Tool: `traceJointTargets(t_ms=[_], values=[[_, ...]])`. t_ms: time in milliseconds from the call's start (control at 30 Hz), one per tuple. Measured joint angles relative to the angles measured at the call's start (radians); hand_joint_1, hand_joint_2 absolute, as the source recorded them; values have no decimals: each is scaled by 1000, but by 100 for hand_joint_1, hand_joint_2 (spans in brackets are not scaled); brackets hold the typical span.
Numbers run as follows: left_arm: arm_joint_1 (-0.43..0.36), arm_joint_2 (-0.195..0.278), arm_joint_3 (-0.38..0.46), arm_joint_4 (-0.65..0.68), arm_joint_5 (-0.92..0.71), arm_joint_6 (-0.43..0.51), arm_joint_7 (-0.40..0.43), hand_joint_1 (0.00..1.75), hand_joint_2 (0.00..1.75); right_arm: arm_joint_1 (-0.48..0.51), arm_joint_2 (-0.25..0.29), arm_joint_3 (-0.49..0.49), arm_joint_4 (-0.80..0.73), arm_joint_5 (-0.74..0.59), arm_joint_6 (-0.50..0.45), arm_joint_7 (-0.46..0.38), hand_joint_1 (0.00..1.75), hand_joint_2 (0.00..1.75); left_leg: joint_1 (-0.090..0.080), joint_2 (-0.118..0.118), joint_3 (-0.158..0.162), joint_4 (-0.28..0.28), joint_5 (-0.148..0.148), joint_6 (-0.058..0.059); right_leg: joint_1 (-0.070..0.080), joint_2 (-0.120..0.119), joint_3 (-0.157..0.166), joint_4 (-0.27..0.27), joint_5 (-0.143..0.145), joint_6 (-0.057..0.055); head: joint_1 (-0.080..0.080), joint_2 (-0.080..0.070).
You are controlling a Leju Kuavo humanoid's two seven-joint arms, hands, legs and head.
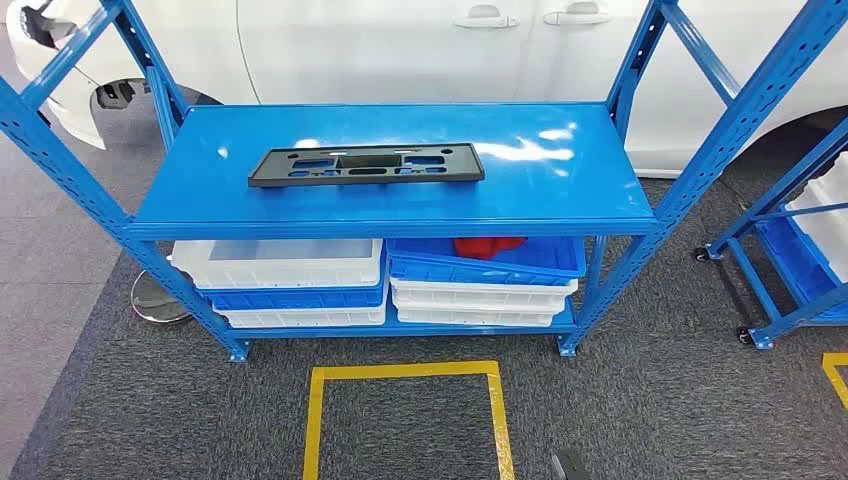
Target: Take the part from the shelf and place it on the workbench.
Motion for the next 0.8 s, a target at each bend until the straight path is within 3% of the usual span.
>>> traceJointTargets(t_ms=[267, 400, 533, 600, 667, 700, 733, 800], values=[[-15, 6, 30, 14, 13, 0, -48, 0, 0, -46, 8, 64, -195, -66, 50, -77, 0, 175, -2, -1, -2, 3, 0, 0, -6, 0, -1, 0, 2, 3, 0, 0], [-22, 9, 49, 20, 19, 1, -69, 0, 0, -80, 12, 112, -317, -115, 73, -101, 0, 0, -6, -1, -5, 7, 0, 5, -8, 0, -3, -1, 5, 7, 0, 0], [-26, 9, 63, 21, 25, 3, -88, 0, 0, -110, 16, 160, -447, -159, 80, -120, 0, 0, 1, 4, -5, -5, 11, 18, -6, -6, -13, 16, -6, 16, 1, 0], [-28, 9, 73, 21, 28, 3, -97, 0, 0, -130, 16, 186, -518, -180, 82, -130, 0, 0, 5, 10, -5, -13, 17, 24, -7, -17, -60, 111, -58, 19, 3, 0], [-28, 9, 82, 25, 32, 4, -106, 0, 0, -148, 16, 215, -584, -196, 83, -139, 0, 0, 5, 15, -8, -13, 17, 25, -8, -22, -133, 254, -115, 21, 4, 0], [-29, 9, 87, 27, 33, 6, -110, 0, 0, -154, 16, 232, -618, -202, 83, -144, 0, 0, 6, 16, -8, -12, 17, 24, -9, -23, -157, 298, -122, 22, 4, 0], [-29, 9, 92, 29, 34, 7, -115, 0, 0, -161, 16, 248, -651, -208, 82, -147, 0, 0, 6, 17, -8, -10, 16, 23, -10, -24, -164, 305, -108, 23, 4, 0], [-31, 9, 102, 33, 34, 9, -124, 0, 0, -180, 16, 281, -721, -216, 76, -155, 0, 0, 7, 17, -6, -4, 11, 17, -11, -29, -124, 203, -31, 18, 5, 0]])
